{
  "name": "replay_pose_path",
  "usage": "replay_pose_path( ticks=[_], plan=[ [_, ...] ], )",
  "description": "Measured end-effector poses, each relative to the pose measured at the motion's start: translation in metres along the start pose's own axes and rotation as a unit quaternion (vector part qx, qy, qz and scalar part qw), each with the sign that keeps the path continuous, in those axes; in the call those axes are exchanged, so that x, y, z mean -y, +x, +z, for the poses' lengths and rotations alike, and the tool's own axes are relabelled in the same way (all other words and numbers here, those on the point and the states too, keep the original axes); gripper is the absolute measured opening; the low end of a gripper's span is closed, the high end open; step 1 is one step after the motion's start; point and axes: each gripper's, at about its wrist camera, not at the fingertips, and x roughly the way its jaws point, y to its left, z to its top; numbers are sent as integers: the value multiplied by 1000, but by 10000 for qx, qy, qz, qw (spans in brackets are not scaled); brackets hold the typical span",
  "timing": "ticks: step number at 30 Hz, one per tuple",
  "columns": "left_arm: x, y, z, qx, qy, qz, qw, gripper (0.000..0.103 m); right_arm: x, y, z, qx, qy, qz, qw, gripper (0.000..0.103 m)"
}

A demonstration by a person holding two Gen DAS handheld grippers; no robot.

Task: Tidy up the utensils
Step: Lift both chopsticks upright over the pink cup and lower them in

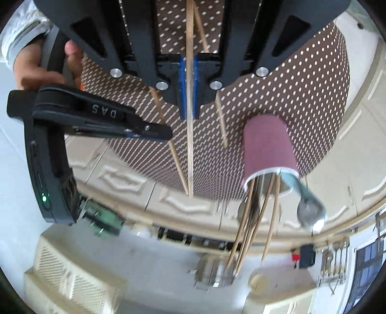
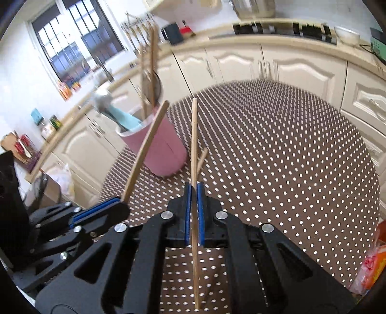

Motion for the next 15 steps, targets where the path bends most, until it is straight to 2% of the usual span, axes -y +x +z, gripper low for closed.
replay_pose_path(
  ticks=[7,11,15],
  plan=[
    [3,-30,10,922,-71,-231,9954,5,-21,-40,12,771,-99,310,9965,6],
    [-3,-41,20,1431,-120,-254,9893,5,-36,-57,25,1225,-182,525,9909,6],
    [-17,-43,37,1884,-177,-207,9817,5,-55,-52,43,1671,-260,673,9833,6]
  ],
)
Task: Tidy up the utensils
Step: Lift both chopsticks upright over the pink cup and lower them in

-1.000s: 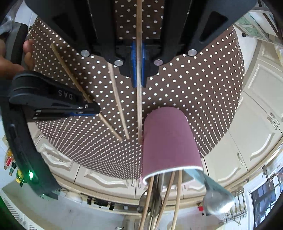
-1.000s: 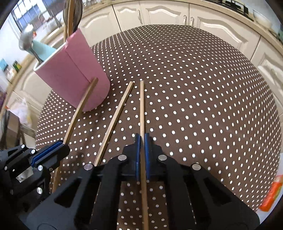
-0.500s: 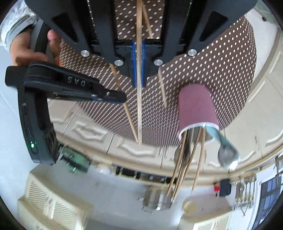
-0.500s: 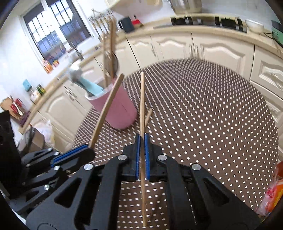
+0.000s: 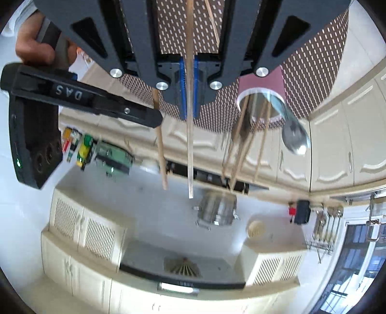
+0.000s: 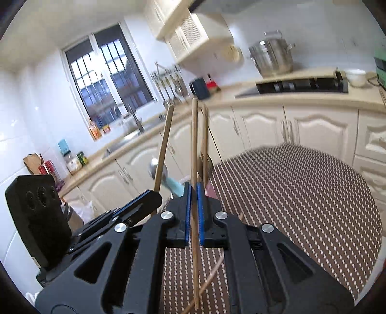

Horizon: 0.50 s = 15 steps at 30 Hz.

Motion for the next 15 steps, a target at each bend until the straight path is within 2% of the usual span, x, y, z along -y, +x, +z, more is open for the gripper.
replay_pose_path(
  ticks=[7,15],
  plan=[
    [-40,9,30,835,-368,77,9958,5,-10,27,19,627,-127,270,9976,6],
    [-67,25,54,1817,-385,430,9817,5,-9,65,32,1085,-87,548,9925,6]
  ],
)
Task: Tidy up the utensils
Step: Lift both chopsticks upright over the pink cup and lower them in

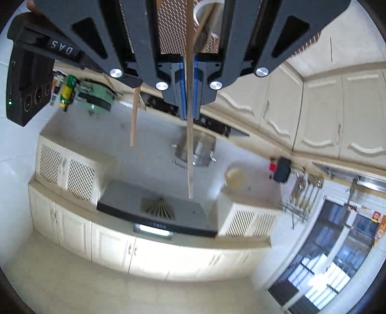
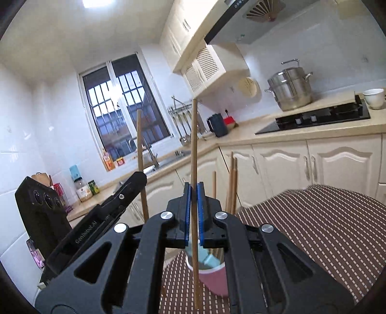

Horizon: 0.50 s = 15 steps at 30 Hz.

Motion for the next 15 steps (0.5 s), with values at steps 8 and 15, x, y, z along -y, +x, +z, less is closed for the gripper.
replay_pose_path(
  ticks=[8,15],
  plan=[
    [-6,25,-7,524,175,369,9978,5,2,18,9,397,-130,51,9991,6],
    [-2,46,-23,667,558,702,9937,5,11,31,6,570,-167,-24,9982,6]
  ],
)
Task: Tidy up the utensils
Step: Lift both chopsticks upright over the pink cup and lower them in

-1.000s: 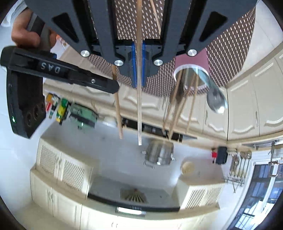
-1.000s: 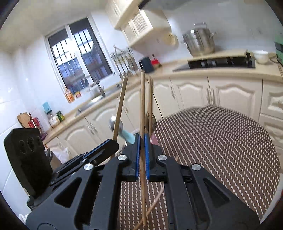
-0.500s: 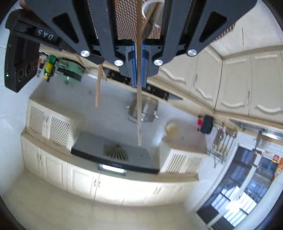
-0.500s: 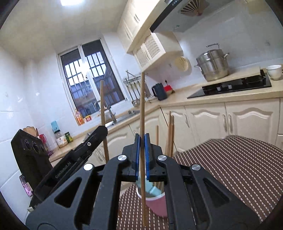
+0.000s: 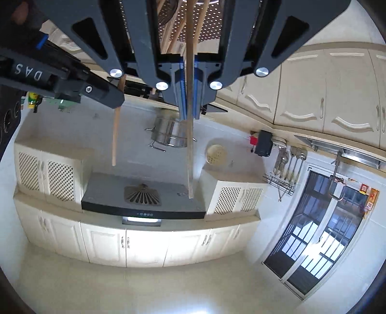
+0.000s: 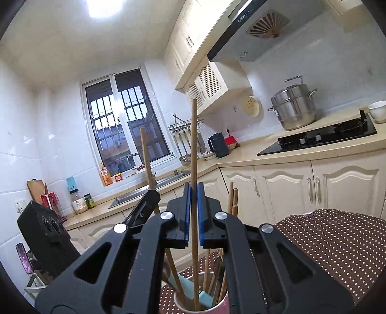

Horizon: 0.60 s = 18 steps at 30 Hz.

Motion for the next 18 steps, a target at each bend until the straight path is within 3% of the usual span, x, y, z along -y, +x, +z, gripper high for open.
replay_pose_path(
  ticks=[10,18],
  plan=[
    [-4,0,-26,-317,112,138,9993,5,16,9,-20,-216,32,-143,9997,6],
    [-14,-18,-31,-751,-41,139,9971,5,6,-4,-30,-428,-71,-178,9989,6]
  ],
)
